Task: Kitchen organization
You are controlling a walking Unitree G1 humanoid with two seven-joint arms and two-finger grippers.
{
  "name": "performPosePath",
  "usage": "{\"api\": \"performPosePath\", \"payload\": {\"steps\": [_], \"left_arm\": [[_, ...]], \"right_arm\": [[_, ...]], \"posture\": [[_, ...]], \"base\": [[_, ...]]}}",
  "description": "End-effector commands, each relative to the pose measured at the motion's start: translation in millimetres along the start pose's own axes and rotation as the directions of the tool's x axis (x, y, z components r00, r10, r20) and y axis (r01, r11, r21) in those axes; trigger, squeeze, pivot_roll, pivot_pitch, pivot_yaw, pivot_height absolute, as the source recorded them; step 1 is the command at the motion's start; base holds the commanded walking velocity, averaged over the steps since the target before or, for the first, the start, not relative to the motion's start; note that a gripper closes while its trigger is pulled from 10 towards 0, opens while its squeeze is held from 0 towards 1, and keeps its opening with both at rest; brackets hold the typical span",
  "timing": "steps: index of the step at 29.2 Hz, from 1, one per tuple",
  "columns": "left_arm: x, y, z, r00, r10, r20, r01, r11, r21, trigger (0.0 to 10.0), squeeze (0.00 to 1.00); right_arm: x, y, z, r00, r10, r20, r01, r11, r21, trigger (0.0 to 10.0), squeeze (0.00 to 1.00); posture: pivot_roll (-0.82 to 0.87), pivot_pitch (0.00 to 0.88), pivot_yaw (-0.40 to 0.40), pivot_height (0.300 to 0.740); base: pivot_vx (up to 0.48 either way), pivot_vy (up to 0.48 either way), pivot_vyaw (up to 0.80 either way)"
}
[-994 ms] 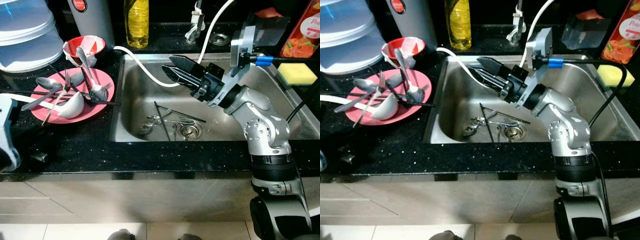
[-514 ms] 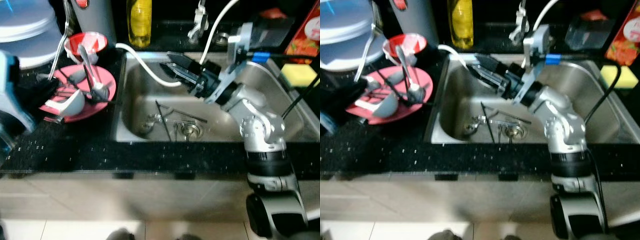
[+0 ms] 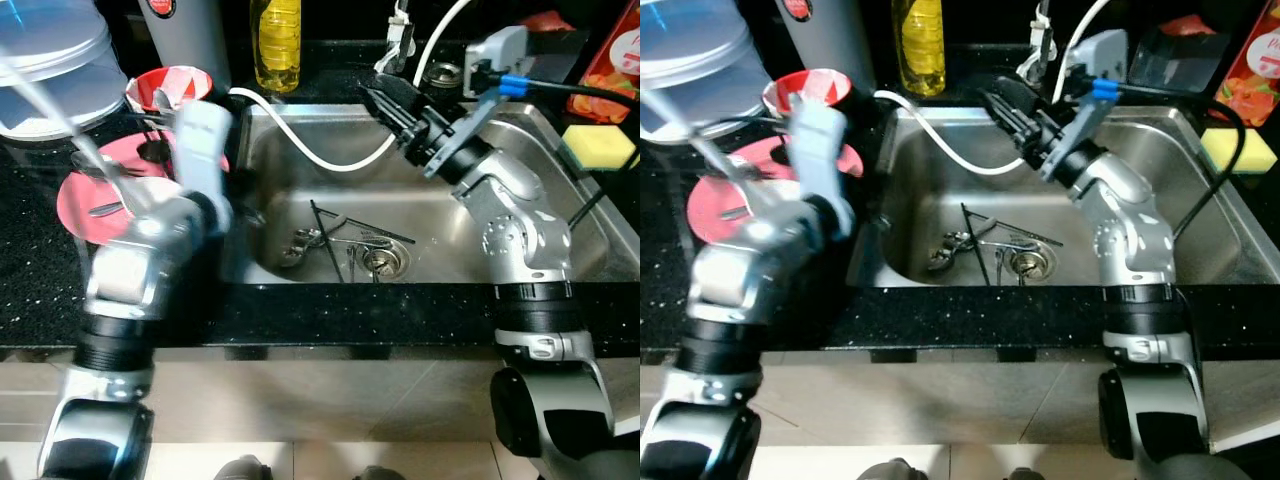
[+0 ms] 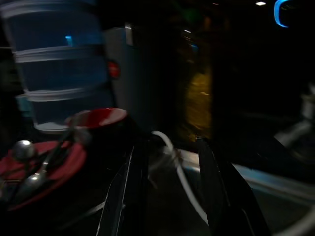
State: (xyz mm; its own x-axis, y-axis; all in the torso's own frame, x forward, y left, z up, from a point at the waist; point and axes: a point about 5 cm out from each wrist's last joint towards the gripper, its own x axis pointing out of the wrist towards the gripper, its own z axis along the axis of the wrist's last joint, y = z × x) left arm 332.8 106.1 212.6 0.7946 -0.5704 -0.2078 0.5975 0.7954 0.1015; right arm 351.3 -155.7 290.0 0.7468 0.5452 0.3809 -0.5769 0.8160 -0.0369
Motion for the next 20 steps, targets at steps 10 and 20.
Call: {"api": "performPosePath", "payload": {"steps": [10,20], "left_arm": [[17.7,-9.4,-17,0.998,0.0,-0.055,0.005,0.997,0.074,10.0,1.0],[0.3,-6.9,-4,0.997,-0.01,0.07,0.007,0.999,0.049,10.0,1.0]], "right_arm": [[-7.0,-2.0,1,0.998,-0.055,0.026,0.055,0.998,-0.023,10.0,0.0],[-1.0,3.4,-1,0.999,-0.041,0.029,0.042,0.999,-0.012,10.0,0.0]], "posture": [[0.0,0.054,0.108,0.74],[0.01,0.041,0.093,0.74]], "base": [[0.0,0.0,0.0],[0.0,0.0,0.0]]}}
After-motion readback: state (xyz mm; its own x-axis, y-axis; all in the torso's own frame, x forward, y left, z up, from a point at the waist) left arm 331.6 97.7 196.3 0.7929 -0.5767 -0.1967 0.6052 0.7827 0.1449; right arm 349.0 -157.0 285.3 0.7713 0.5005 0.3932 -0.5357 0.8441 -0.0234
